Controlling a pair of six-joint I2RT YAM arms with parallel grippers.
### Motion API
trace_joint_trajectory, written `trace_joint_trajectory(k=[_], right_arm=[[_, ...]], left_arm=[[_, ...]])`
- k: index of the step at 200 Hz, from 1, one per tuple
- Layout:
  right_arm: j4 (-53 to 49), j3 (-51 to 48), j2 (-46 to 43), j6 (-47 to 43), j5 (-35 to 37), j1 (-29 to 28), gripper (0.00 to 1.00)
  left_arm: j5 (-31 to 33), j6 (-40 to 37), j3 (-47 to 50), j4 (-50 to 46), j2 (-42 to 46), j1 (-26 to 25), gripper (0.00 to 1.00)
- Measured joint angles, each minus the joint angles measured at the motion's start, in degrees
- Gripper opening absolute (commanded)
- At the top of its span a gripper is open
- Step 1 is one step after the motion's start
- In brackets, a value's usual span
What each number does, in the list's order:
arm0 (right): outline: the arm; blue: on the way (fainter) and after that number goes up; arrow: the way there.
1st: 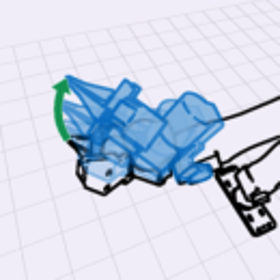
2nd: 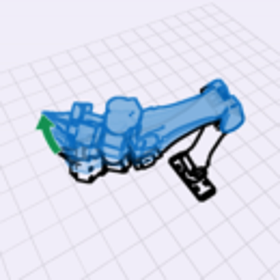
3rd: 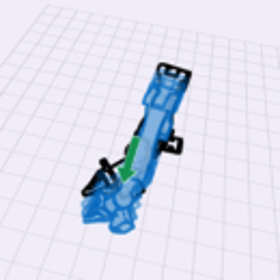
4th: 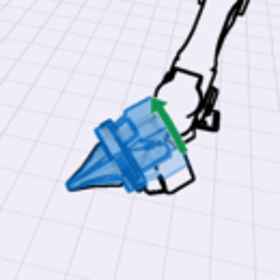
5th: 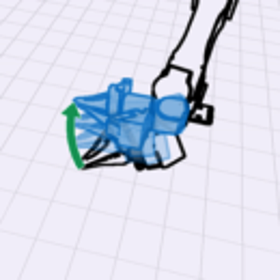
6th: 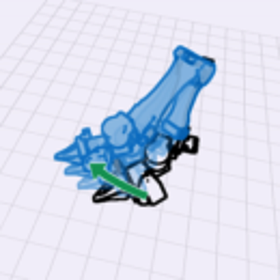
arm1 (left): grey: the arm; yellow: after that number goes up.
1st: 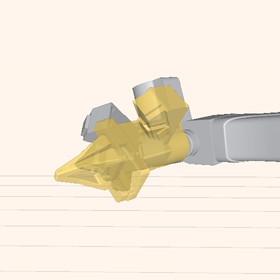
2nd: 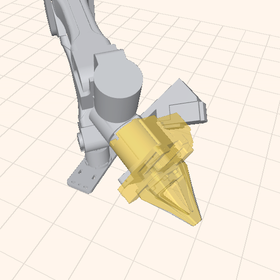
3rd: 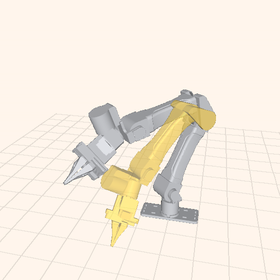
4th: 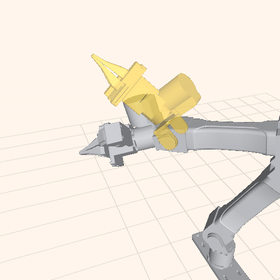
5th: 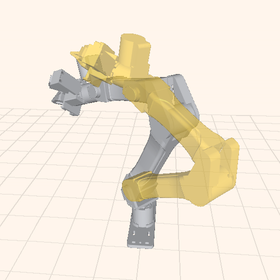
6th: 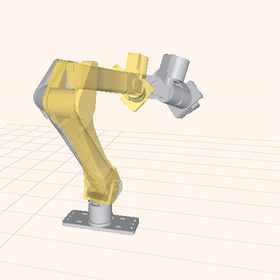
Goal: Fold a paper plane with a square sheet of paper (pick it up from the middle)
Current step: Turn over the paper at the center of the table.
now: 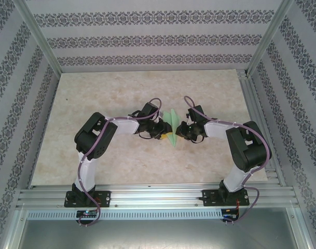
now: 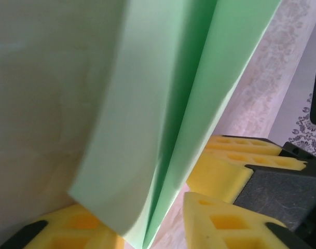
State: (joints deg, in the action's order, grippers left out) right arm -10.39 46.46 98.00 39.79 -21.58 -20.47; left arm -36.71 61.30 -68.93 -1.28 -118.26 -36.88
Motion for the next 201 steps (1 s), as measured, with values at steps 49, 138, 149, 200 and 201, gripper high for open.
trace_joint_trajectory(k=[49, 138, 149, 200, 201], right_arm=[[2.4, -1.5, -0.4, 1.3, -1.6, 0.8, 0.19], [7.5, -3.7, -6.9, 5.4, -5.6, 1.8, 0.32], [7.4, -3.8, -9.1, 5.5, -5.5, 1.8, 0.32], [3.4, -4.8, -18.3, 4.8, -2.8, 3.2, 0.35], [3.3, -4.9, -18.5, 4.8, -2.6, 3.3, 0.35]], left_arm=[[-0.5, 0.5, -0.2, 1.0, -0.3, -0.4, 0.13], [13.3, -15.3, -8.6, -22.1, 5.1, -0.4, 0.0], [17.2, -18.1, -9.3, -26.4, 7.3, -0.4, 0.0], [36.4, -28.1, -10.5, -41.9, 13.6, -1.6, 0.02], [36.8, -28.2, -10.5, -42.1, 13.6, -1.7, 0.02]])
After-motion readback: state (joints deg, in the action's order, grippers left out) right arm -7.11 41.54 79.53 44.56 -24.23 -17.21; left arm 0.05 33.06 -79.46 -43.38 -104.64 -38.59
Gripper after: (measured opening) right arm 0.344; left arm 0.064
